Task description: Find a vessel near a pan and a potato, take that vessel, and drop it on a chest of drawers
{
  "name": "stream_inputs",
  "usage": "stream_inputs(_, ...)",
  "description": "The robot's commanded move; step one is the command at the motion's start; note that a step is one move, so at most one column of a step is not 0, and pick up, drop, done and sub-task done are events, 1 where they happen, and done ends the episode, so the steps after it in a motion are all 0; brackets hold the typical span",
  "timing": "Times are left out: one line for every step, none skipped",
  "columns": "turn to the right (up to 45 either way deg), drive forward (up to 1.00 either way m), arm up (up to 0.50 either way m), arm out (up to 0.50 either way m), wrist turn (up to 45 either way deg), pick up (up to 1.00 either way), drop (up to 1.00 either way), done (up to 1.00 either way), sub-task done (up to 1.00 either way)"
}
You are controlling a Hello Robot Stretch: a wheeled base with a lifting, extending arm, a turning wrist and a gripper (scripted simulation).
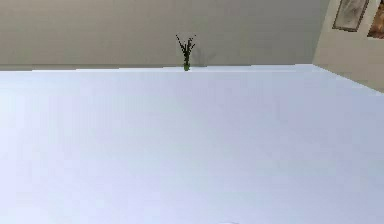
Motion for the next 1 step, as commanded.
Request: stream_inputs(0.0, 0.60, 0.00, 0.00, 0.0, 0.00, 0.00, 0.00, 0.00)
